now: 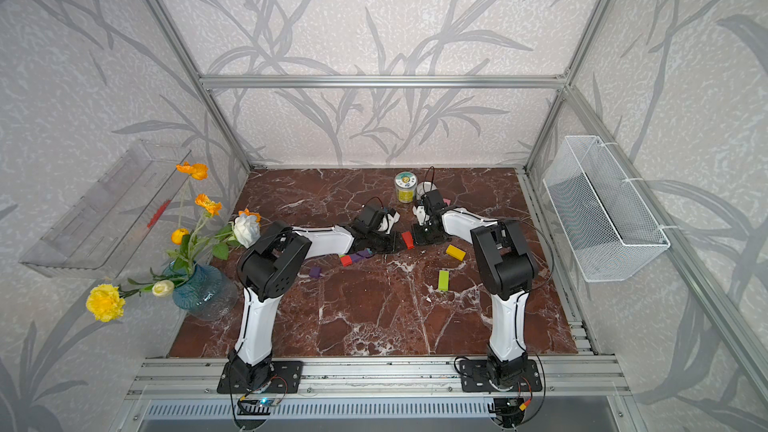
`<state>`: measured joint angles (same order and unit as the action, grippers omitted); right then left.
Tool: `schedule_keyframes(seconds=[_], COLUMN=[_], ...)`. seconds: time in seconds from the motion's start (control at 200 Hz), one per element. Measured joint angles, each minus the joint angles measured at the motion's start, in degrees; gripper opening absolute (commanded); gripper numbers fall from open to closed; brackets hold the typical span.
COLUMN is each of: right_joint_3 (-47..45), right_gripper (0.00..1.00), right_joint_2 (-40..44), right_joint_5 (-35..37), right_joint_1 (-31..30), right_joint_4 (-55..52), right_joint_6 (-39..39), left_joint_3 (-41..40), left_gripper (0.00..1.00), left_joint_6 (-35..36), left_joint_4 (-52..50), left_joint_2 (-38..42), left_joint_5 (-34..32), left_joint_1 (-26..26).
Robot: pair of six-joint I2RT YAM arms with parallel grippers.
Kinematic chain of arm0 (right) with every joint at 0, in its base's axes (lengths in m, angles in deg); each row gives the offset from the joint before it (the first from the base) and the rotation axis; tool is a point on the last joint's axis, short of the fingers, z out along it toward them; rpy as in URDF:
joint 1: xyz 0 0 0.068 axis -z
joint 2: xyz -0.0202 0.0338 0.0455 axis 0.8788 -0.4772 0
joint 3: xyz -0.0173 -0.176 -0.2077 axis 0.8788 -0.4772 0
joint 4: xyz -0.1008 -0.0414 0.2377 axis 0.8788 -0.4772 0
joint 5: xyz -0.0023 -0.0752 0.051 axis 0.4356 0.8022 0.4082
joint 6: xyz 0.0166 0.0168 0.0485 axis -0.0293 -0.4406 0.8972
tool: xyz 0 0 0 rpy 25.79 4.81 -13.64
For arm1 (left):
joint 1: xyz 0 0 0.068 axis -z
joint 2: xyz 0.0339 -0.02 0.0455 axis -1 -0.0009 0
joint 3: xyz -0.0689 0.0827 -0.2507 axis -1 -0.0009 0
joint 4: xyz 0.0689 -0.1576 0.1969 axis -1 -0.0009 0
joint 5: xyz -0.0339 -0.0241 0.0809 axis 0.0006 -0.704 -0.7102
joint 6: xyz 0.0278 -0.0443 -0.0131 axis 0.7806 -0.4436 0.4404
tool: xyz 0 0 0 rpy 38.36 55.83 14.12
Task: Assemble the letter v with building blocks
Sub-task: Adjust the building block at the center of the board, then move the building block to the center of the board.
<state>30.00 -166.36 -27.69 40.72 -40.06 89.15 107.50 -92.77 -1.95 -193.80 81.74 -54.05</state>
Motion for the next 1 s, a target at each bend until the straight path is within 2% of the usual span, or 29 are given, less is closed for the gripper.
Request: schedule_keyframes(seconds=[0.215,0.315,0.42,0.59,0.75,1.0], right_joint_3=[1.4,1.6,1.1,-2.8,-6.2,-8.2], right_gripper=[0.11,0.21,0.35,0.55,0.69,0.84], right_joint_2=[0.1,0.8,3.3,11.6,17.9,17.8], right_joint_5=[0.7,3.0,6.6,12.6,16.8,19.6], right_joint_1=[0.0,0.0,0.1,1.9,5.0,6.8], right_joint_4=[-1.2,-3.0,-5.4,-8.9,-11.7,-15.0], right_joint_6=[-0.6,-1.5,-2.6,-2.7,-2.0,-0.9], left_joint_3=[0.0,0.0,-0.5,-3.2,-6.3,-7.8], left_gripper=[0.00,0.00,0.00,0.00,0.11,0.21], left_joint_6=[-0.3,-0.3,-0.3,-0.2,0.1,-0.9], left_joint_4=[0.2,0.1,0.6,1.5,3.5,8.0], left_joint_2=[0.0,0.0,0.0,1.9,4.3,5.4], left_joint_5=[0.7,1.0,1.2,1.0,1.5,3.0], left_joint_1=[0.0,0.0,0.0,0.0,0.0,0.0])
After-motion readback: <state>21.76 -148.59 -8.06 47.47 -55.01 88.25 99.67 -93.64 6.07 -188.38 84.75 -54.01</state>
